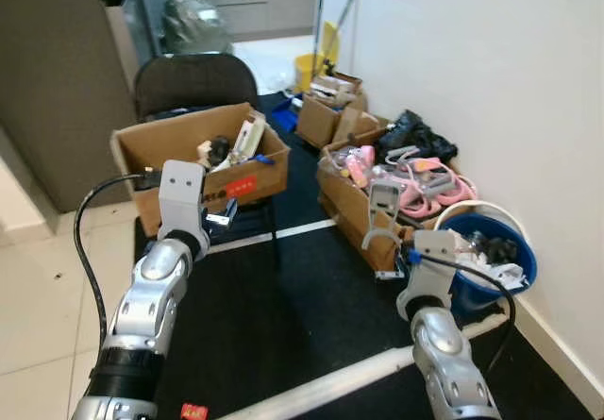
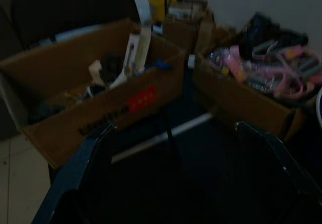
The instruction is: Picking trash to rubbish bin
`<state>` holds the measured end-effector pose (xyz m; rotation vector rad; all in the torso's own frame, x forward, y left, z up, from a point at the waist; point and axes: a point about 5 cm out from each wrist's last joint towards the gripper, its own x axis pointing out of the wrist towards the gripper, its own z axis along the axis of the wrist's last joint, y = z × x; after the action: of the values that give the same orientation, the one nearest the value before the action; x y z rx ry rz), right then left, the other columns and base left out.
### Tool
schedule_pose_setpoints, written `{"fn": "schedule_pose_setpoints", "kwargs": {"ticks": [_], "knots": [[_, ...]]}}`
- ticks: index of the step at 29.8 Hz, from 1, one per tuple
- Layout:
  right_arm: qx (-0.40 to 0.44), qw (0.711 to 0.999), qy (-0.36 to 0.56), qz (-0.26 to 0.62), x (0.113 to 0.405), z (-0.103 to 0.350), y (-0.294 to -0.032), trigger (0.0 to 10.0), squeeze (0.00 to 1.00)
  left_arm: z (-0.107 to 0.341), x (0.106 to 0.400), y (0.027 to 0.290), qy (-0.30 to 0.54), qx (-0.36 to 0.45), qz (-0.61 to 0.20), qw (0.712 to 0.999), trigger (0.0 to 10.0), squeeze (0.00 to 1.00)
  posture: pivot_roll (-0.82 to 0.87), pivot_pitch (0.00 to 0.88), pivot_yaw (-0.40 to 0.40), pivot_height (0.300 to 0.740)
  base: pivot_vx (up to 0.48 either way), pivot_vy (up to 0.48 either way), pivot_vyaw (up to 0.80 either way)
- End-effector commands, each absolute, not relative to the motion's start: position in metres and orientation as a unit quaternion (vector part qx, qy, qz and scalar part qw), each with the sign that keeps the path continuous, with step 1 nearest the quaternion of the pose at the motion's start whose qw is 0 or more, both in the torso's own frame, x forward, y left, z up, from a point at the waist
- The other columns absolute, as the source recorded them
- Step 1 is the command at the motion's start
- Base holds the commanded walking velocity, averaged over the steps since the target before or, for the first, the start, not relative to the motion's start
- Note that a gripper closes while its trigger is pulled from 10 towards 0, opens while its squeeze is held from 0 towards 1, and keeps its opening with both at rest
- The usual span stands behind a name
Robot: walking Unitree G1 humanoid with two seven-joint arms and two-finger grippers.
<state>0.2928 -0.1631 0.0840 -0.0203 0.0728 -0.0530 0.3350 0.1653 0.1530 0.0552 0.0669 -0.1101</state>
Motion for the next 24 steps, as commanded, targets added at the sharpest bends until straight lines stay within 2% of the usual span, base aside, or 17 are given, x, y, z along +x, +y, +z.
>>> {"fn": "schedule_pose_setpoints", "kwargs": {"ticks": [1,24], "knots": [[-0.013,0.999,0.041,-0.024,0.293,0.083,-0.162,10.0,0.00,0.151,0.334,0.169,0.040,0.030,-0.050,0.997,10.0,0.00,-0.01,0.117,0.054,0.740,0.352,0.000,0.00],[-0.010,0.999,0.033,-0.005,0.305,0.090,-0.153,10.0,0.00,0.152,0.332,0.176,0.044,0.032,-0.033,0.998,10.0,0.00,0.02,0.127,0.041,0.740,0.353,0.000,0.00]]}}
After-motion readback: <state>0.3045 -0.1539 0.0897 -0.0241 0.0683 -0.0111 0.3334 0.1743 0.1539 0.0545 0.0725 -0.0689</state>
